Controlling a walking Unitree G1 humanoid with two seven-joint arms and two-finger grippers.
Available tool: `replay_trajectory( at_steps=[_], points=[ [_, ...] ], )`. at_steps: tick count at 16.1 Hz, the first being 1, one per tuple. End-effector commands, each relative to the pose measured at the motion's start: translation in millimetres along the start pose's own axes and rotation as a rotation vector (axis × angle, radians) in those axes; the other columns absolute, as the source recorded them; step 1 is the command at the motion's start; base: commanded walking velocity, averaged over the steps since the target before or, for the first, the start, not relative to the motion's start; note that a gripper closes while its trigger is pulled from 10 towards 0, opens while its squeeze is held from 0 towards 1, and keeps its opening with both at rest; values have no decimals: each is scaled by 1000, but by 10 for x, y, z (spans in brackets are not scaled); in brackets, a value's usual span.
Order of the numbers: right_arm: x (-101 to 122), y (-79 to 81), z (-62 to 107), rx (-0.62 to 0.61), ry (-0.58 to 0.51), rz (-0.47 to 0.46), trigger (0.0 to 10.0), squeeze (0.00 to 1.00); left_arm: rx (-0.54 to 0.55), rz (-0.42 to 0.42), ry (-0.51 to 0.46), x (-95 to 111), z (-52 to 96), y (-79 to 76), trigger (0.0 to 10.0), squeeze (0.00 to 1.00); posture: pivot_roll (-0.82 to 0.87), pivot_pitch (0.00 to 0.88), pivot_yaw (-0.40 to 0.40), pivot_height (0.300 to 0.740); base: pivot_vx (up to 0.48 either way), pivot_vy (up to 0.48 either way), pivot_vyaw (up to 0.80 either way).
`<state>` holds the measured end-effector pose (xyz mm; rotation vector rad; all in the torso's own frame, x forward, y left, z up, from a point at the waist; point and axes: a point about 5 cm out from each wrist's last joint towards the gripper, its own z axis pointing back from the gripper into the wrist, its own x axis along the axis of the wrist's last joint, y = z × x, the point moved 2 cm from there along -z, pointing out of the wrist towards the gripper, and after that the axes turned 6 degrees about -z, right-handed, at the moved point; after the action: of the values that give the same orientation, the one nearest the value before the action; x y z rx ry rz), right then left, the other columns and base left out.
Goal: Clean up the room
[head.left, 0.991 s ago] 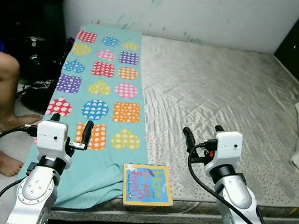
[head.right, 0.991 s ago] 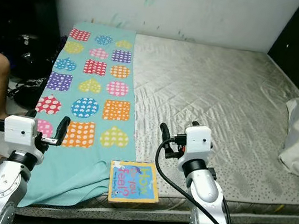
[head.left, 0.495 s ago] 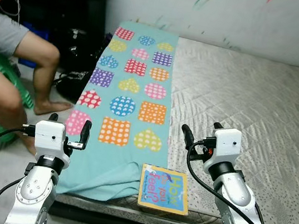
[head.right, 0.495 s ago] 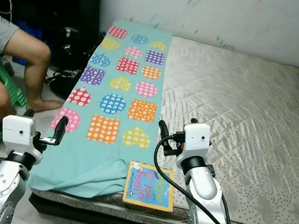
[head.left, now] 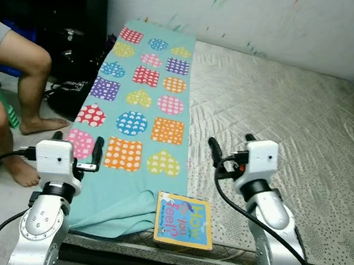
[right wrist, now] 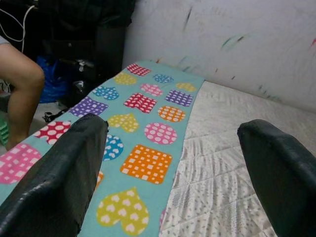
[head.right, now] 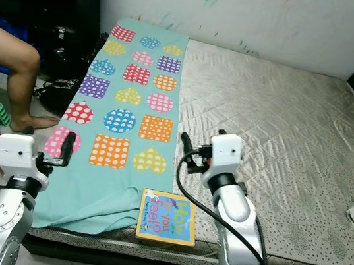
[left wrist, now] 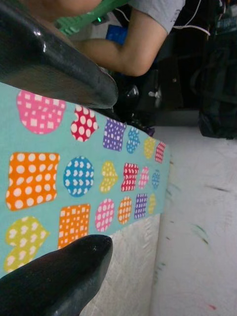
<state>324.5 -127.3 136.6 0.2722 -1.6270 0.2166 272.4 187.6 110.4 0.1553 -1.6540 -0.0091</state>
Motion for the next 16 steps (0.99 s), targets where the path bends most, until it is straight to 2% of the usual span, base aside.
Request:
replay_trajectory(
  at_steps=[1,7,9,13,16],
  points=[
    [3,-39,5,-21,-5,3,10000,0,-11,3,-15,31,-35,-31,10000,0,-37,49,-126,740,0,0,0],
    [11,-125,61,-112,-45,-3,10000,0,-99,-5,-29,77,-217,-172,10000,0,-87,34,-12,740,0,0,0],
    [10,-155,82,-139,-55,-5,10000,0,-100,-15,-35,78,-261,-161,10000,0,-91,32,3,740,0,0,0],
    [-34,-190,143,-172,-58,-6,10000,0,-88,-21,-1,-25,-231,-59,10000,0,-94,18,32,740,0,0,0],
    [-49,-206,152,-198,-63,-15,10000,0,-122,-9,12,-55,-235,-130,10000,0,-95,11,50,740,0,0,0]
  ],
)
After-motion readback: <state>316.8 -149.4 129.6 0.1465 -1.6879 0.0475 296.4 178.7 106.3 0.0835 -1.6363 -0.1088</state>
